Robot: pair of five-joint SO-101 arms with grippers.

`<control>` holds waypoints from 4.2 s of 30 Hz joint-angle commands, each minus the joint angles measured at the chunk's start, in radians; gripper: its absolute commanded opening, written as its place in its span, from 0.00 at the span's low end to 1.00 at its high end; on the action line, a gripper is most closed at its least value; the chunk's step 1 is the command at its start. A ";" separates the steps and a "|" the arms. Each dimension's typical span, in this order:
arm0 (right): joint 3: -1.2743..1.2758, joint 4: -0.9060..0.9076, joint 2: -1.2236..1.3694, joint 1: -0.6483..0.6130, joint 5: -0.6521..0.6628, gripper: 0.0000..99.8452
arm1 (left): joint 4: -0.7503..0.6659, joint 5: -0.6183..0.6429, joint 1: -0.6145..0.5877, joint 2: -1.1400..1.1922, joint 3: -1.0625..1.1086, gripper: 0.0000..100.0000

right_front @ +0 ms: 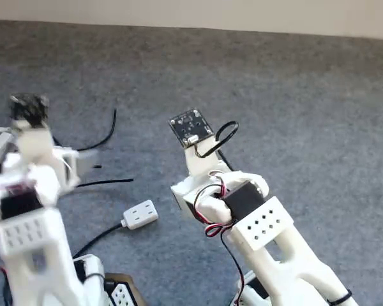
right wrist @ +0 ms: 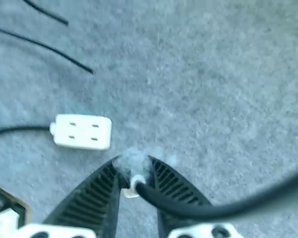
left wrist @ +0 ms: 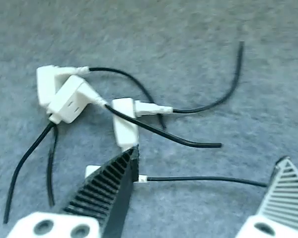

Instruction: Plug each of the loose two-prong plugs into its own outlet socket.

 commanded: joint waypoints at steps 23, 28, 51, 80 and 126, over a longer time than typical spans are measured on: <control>-0.229 -0.239 0.410 -0.165 -0.216 0.00 | 0.242 -0.063 -0.507 1.336 -1.336 0.40; -0.130 -0.323 0.410 -0.171 -0.215 0.00 | 0.242 -0.064 -0.512 1.346 -1.336 0.40; 0.035 -0.232 -0.048 0.101 -0.157 0.00 | 0.643 -0.342 0.277 0.605 -0.628 0.40; 0.113 -0.251 -0.054 -0.128 -0.186 0.00 | -0.087 -0.149 0.578 -0.674 0.585 0.36; 0.424 -0.291 -0.058 0.220 0.327 0.01 | -0.074 -0.155 0.516 -0.684 0.665 0.36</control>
